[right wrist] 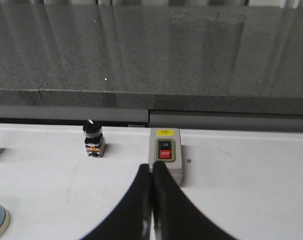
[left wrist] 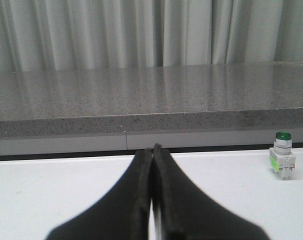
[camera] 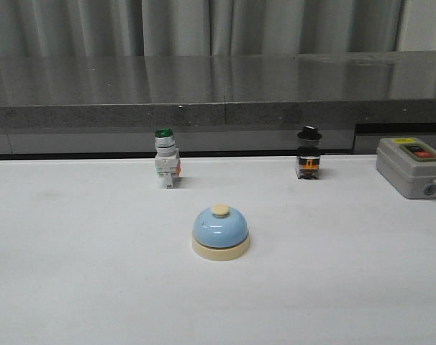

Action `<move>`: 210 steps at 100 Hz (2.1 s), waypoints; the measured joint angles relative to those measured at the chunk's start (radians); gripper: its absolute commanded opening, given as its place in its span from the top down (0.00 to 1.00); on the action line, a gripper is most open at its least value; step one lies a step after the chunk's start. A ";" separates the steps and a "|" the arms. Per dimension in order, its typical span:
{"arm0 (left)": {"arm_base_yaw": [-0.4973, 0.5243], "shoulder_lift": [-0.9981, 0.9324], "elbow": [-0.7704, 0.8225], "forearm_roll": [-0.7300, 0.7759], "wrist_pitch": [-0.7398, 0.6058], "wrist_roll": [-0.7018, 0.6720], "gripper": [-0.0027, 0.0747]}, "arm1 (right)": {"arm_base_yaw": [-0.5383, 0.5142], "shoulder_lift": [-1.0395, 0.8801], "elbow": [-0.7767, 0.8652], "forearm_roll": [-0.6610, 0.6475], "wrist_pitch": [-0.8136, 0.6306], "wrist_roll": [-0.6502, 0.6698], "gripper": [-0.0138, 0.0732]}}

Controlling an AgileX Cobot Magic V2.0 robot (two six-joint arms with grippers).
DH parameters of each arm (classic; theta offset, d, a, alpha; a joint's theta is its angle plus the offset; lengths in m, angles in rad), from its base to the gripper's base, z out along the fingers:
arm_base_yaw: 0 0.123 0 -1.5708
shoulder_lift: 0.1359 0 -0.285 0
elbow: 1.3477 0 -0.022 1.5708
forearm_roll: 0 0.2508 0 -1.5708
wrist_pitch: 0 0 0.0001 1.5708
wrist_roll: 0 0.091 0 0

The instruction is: Place and press bell with both arms

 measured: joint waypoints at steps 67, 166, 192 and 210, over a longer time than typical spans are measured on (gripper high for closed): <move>0.000 0.000 0.000 0.000 0.000 0.000 0.99 | 0.000 -0.124 0.033 0.000 0.000 0.000 0.91; 0.000 0.000 0.000 0.000 0.000 0.000 0.99 | 0.000 -0.428 0.496 -0.105 -0.196 0.143 0.91; 0.000 0.000 0.000 0.000 0.000 0.000 0.99 | 0.000 -0.428 0.500 -0.105 -0.231 0.143 0.91; 0.000 0.000 0.000 0.000 0.000 0.000 0.99 | 0.000 -0.428 0.500 -0.105 -0.234 0.143 0.91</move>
